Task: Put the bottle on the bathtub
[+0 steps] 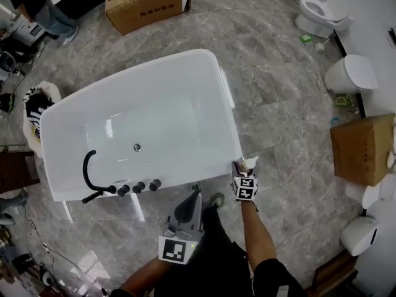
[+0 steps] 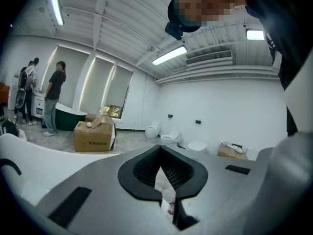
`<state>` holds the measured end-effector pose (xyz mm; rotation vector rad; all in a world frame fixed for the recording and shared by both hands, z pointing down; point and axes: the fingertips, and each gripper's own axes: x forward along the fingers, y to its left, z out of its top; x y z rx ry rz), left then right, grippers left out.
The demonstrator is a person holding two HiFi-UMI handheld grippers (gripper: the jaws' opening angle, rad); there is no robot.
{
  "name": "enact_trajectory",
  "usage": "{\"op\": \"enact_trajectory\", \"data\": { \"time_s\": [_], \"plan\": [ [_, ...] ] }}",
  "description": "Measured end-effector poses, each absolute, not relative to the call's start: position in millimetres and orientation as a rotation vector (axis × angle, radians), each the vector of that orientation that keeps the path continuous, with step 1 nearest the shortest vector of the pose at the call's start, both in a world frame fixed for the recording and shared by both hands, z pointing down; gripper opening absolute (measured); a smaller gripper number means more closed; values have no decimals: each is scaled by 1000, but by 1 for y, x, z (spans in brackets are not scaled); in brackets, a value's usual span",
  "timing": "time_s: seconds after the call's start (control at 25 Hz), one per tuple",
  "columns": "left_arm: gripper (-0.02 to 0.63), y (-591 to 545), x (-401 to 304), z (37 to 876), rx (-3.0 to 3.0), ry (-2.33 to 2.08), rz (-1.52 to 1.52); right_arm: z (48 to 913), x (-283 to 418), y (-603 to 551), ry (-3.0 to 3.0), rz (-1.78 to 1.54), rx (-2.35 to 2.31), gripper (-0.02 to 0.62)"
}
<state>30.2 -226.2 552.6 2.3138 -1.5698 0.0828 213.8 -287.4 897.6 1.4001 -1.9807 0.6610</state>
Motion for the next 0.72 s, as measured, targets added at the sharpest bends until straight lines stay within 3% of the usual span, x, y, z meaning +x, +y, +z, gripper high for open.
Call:
{"op": "enact_trajectory", "data": {
  "time_s": [0.72],
  "plan": [
    [14,-228,34,567,2285,-1554,119,927,213,-274,-1946,652,1348,232]
  ]
}}
